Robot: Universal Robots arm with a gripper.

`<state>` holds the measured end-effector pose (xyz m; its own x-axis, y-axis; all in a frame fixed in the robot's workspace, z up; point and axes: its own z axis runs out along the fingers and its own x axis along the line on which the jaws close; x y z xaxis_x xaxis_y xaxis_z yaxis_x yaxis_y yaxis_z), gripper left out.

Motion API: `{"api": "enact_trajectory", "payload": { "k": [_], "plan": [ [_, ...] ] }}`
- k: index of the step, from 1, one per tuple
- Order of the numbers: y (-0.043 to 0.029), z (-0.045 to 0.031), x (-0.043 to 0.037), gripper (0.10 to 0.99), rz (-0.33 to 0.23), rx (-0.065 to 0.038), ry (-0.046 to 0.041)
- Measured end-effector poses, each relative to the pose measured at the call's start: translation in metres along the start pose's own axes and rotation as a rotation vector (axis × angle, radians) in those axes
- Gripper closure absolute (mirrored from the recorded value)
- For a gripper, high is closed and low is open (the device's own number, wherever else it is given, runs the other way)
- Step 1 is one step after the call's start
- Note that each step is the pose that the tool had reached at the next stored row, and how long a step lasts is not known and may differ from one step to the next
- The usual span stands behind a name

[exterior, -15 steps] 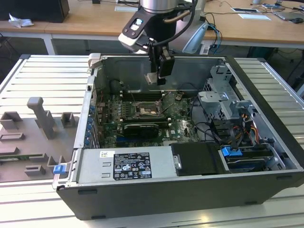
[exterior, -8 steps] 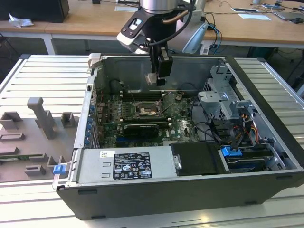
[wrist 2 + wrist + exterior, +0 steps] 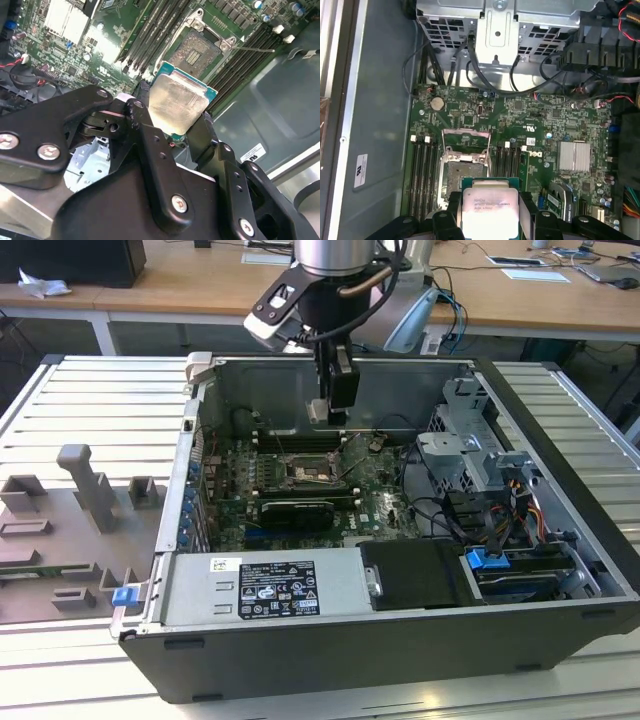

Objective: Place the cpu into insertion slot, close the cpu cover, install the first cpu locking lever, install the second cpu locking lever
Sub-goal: 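Place the cpu into insertion slot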

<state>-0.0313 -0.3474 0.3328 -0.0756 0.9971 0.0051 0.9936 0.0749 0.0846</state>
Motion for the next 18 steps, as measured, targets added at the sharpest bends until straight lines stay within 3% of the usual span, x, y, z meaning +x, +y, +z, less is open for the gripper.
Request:
{"api": "enact_trajectory", "payload": {
  "k": [6,18],
  "plan": [
    [-0.0008,0.0091,0.0,0.545,0.002,0.0,-0.0001],
    [-0.0016,0.0193,-0.0001,0.545,0.002,0.0,-0.001]
  ]
}}
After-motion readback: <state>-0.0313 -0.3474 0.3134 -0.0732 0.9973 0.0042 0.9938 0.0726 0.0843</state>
